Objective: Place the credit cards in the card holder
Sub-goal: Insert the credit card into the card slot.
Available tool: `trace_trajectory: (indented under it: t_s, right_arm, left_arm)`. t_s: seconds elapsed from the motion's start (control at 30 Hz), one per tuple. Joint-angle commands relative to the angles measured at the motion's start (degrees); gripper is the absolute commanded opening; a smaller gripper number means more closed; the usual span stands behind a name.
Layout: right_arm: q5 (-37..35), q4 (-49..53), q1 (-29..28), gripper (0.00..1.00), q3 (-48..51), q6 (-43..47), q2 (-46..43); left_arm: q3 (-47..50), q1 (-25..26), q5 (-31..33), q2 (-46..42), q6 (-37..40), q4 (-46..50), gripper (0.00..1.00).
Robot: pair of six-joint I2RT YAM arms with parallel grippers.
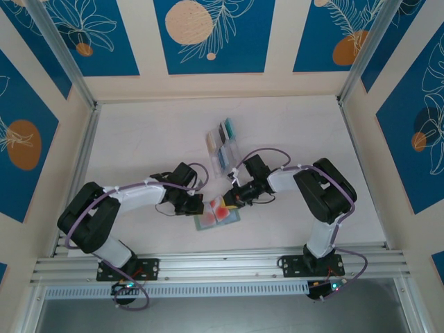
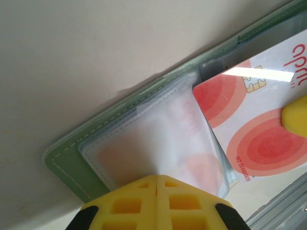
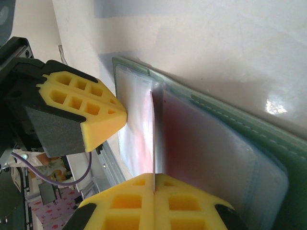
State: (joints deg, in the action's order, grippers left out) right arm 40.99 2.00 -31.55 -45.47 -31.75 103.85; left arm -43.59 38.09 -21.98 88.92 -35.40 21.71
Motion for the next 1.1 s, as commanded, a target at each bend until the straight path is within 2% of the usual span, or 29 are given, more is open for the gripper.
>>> trace_trajectory:
  t_s: [0.0, 0.5, 0.8, 1.07]
  right_arm:
    - [2.2, -0.2, -0.7, 0.00, 0.7, 0.4, 1.5]
    - [3.6, -1.0, -1.4, 0.00, -1.2, -0.3, 3.8]
    - [0.7, -7.6, -2.2, 0.00, -0.1, -5.3, 4.4]
    - [-2.2, -9.4, -3.8, 0.00, 0.9, -6.7, 4.3]
  left_arm:
    - [1.8, 0.2, 3.3, 0.5, 1.0, 3.7, 0.00]
    - [2.2, 0.3, 2.9, 0.5, 0.9, 3.2, 0.00]
    - [2.5, 0.3, 2.8, 0.2, 0.7, 3.0, 0.01]
    - [2.5, 0.3, 2.6, 0.2, 0.7, 2.8, 0.01]
